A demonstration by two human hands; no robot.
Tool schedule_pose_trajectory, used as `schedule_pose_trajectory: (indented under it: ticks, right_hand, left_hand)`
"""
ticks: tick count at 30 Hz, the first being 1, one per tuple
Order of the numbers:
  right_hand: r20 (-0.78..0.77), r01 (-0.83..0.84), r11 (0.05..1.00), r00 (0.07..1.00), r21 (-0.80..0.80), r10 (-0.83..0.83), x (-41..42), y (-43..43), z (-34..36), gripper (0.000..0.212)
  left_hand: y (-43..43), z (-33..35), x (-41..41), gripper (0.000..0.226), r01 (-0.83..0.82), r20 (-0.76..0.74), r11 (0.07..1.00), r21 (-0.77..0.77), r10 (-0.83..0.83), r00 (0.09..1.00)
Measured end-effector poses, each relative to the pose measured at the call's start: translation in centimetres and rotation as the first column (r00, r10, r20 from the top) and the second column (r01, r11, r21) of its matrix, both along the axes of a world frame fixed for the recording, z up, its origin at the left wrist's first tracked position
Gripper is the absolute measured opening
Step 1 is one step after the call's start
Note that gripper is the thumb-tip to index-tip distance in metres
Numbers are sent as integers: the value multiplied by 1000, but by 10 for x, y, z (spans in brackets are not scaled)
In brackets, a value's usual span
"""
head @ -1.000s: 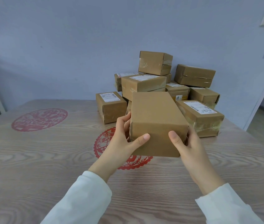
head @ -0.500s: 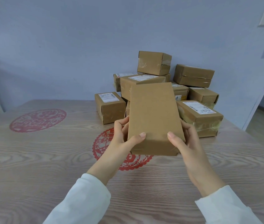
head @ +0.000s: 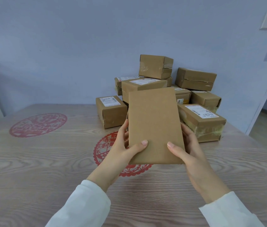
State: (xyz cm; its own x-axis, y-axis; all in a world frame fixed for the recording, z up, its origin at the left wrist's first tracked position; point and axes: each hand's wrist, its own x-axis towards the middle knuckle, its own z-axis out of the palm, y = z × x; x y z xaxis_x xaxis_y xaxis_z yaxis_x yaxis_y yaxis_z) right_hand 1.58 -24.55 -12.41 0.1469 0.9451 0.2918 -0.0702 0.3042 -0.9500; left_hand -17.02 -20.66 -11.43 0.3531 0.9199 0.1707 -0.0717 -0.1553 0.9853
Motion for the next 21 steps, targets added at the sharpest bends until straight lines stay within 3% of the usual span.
schedule_pose_trajectory:
  ticks: [5, 13, 21]
  right_hand:
    - [67, 45, 999, 997, -8, -44, 1, 2, -4, 99]
    - [19, 86, 996, 996, -18, -86, -1, 3, -4, 81]
    - [108, 111, 994, 988, 16, -112, -6, 1, -3, 68]
  left_hand:
    - [-2, -2, 2, 99, 26, -14, 1000, 2, -26, 1000]
    - [-7, -2, 5, 83, -24, -23, 1000, 12, 24, 999]
    - [-4, -1, 6, 95, -105, -61, 993, 59, 108, 992]
